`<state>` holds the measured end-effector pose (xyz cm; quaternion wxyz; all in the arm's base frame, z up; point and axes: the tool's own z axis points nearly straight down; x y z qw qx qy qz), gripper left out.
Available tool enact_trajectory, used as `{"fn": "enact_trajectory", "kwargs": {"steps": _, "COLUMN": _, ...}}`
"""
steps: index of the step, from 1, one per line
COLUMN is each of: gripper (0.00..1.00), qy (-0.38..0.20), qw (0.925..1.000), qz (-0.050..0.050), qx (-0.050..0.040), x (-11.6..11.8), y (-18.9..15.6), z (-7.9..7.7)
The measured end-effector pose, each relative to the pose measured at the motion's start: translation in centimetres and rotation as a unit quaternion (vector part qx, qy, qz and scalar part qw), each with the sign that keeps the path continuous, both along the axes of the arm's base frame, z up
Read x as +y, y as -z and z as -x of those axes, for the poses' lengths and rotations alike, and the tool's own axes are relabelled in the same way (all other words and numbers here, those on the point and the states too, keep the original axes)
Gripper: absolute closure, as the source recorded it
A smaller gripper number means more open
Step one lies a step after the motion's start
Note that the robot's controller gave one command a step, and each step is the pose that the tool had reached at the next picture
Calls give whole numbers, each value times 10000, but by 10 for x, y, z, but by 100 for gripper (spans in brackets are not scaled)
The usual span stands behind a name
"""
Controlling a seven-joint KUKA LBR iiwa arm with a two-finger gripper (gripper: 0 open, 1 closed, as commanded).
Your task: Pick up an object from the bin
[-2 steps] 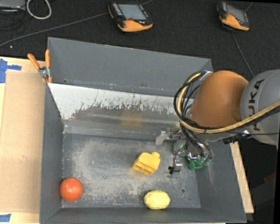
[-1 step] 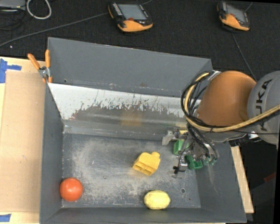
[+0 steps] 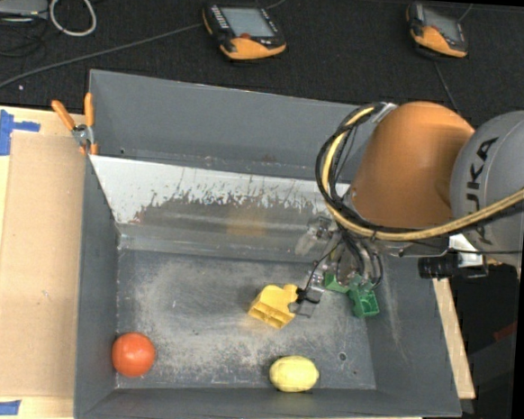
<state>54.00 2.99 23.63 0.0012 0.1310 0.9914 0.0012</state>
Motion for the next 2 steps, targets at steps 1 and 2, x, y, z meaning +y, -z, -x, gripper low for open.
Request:
{"fn": "enact_trajectory", "kwargs": {"steps": 1, "gripper": 0, "qy": -361, "qw": 9993, "qz": -4, "qx": -59, "x": 18, "y": 9, "z": -31}}
{"fn": "enact_trajectory", "kwargs": {"steps": 2, "gripper": 0, "qy": -727, "qw": 9973, "qz": -1, "qx": -36, "x": -17, "y": 29, "z": -28}}
